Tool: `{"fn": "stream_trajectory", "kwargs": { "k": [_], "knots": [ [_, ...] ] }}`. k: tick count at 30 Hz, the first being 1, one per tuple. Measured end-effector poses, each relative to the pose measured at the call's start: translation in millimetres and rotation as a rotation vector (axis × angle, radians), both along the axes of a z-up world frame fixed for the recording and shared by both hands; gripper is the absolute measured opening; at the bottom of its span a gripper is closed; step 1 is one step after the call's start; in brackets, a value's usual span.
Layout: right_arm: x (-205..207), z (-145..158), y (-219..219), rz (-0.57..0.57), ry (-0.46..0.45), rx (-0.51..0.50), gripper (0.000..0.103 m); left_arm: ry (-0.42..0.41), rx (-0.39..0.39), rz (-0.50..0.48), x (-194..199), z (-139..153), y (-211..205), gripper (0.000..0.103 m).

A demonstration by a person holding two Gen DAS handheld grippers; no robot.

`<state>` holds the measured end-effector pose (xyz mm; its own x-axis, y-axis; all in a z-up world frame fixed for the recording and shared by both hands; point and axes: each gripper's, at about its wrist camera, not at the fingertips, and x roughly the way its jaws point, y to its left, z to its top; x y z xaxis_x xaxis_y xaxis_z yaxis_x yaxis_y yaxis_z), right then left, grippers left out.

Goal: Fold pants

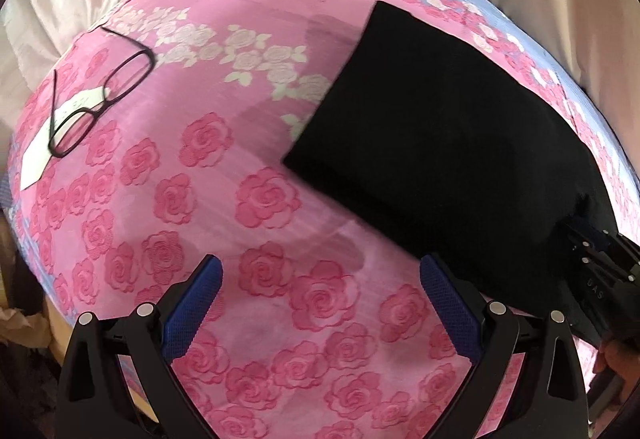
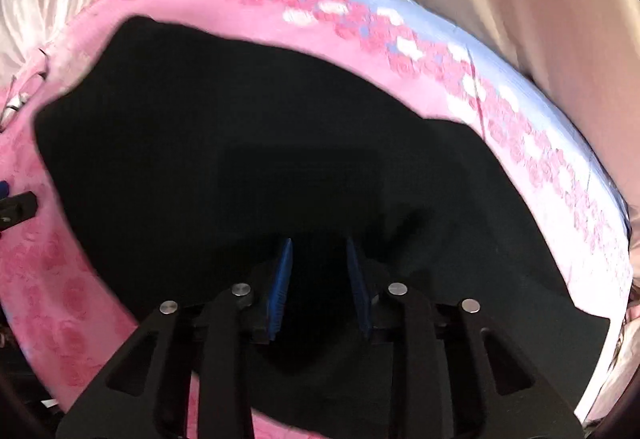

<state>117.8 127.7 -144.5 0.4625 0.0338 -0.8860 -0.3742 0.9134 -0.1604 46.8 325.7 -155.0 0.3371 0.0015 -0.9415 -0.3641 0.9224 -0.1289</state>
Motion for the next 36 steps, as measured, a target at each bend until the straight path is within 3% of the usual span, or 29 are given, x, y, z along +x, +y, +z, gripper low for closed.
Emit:
{"fn": "stream_trajectory", "kwargs": {
  "k": [3, 5, 8, 13, 19, 24, 26, 29, 30, 36],
  "knots": [
    [-17.8, 46.5, 11.4, 0.033, -0.116, 0.056, 0.089, -0.027, -0.002, 0.023, -8.5, 5.9, 13.5, 0.098],
    [-28.6, 67.6, 45.0, 0.158, -0.171, 0.065, 0.091, -0.039, -0.017, 0.045, -15.2, 5.8, 23.4, 0.098],
    [-38.4, 64.3, 110.5, 0.361, -0.213, 0.0, 0.091, -0.037, -0.031, 0.09, -29.0, 1.5, 38.6, 0.098],
    [-42.1, 18.5, 195.7, 0.566, -0.2, -0.144, 0.087, -0.015, -0.004, 0.144, -49.9, -1.5, 53.1, 0.098],
    [-47.2, -21.7, 229.2, 0.622, -0.166, -0.247, 0.077, 0.001, 0.075, 0.203, -83.6, 0.6, 80.8, 0.098],
    [-30.3, -28.3, 220.2, 0.538, -0.091, -0.11, 0.076, -0.001, 0.069, 0.276, -99.6, 2.4, 105.8, 0.098],
    [-25.3, -29.6, 217.6, 0.528, -0.054, -0.067, 0.071, -0.001, 0.072, 0.286, -101.6, 3.1, 110.9, 0.098],
    [-22.0, -21.5, 210.8, 0.501, -0.028, -0.024, 0.04, -0.009, 0.077, 0.278, -98.3, 8.8, 111.2, 0.098],
    [-17.0, -15.6, 203.6, 0.469, -0.013, 0.01, 0.022, -0.015, 0.083, 0.27, -94.7, 12.2, 108.9, 0.098],
    [15.4, 33.5, 128.6, 0.246, 0.049, 0.27, 0.016, -0.062, 0.119, 0.183, -69.2, 36.9, 81.0, 0.098]
  ]
}}
